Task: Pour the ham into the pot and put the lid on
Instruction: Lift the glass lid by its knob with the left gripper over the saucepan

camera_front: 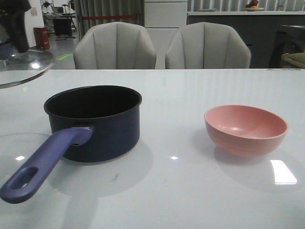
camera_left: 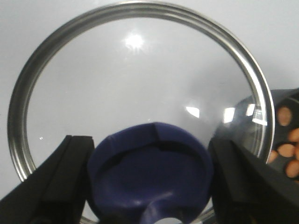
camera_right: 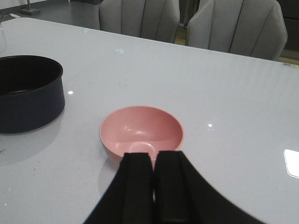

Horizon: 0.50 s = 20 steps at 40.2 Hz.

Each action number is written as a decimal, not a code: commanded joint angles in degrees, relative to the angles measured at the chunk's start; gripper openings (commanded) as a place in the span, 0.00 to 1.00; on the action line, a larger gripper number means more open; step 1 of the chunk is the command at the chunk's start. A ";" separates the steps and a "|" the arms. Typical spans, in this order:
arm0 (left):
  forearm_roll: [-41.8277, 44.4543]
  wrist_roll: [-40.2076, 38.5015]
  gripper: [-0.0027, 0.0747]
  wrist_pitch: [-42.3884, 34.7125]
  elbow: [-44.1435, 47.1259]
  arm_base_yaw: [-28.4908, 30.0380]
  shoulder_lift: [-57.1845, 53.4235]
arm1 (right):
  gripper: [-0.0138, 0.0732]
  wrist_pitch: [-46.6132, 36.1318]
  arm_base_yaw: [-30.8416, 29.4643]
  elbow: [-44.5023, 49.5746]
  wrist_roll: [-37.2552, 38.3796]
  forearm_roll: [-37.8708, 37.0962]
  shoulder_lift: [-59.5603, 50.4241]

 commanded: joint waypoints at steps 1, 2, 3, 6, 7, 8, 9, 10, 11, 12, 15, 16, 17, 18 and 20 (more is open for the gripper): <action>-1.46 0.23 0.49 -0.57 -3.26 -4.84 -3.84 | 0.34 -4.50 0.09 -1.53 -0.18 0.63 0.54; -1.46 0.23 0.49 -1.01 -3.26 -6.21 -3.84 | 0.34 -4.50 0.09 -1.53 -0.18 0.63 0.54; -1.46 0.23 0.49 -1.27 -3.26 -7.23 -3.84 | 0.34 -4.50 0.09 -1.53 -0.18 0.63 0.54; -1.46 0.23 0.49 -1.91 -3.26 -10.29 -3.60 | 0.34 -4.50 0.09 -1.53 -0.18 0.63 0.54; -1.46 0.23 0.49 -1.91 -3.26 -11.63 -3.32 | 0.34 -4.50 0.09 -1.53 -0.18 0.63 0.54; -1.46 0.23 0.49 -1.91 -3.26 -12.37 -3.17 | 0.34 -4.50 0.09 -1.53 -0.18 0.63 0.54; -1.46 0.23 0.49 -1.68 -3.26 -13.06 -2.82 | 0.34 -4.50 0.09 -1.53 -0.18 0.63 0.54; -1.36 0.23 0.49 -1.38 -3.35 -13.85 -2.64 | 0.34 -4.50 0.09 -1.53 -0.18 0.63 0.54; -1.36 0.33 0.49 -1.14 -3.35 -14.40 -2.34 | 0.34 -4.50 0.09 -1.53 -0.18 0.63 0.54; -1.36 0.33 0.49 -0.59 -3.35 -15.02 -1.92 | 0.34 -4.50 0.09 -1.53 -0.18 0.63 0.54; -1.36 0.33 0.49 -0.09 -3.35 -16.12 -1.41 | 0.34 -4.50 0.09 -1.53 -0.18 0.63 0.54; -1.36 0.33 0.49 -0.09 -3.35 -16.36 -1.30 | 0.34 -4.50 0.09 -1.53 -0.18 0.63 0.54; -1.36 0.33 0.49 -0.09 -3.35 -16.62 -1.18 | 0.34 -4.50 0.09 -1.53 -0.18 0.63 0.54; -1.47 0.33 0.49 -0.09 -3.35 -16.73 -1.03 | 0.34 -4.50 0.09 -1.53 -0.18 0.63 0.54; -2.14 0.33 0.49 -0.09 -3.35 -16.97 -0.76 | 0.34 -4.50 0.09 -1.53 -0.18 0.63 0.54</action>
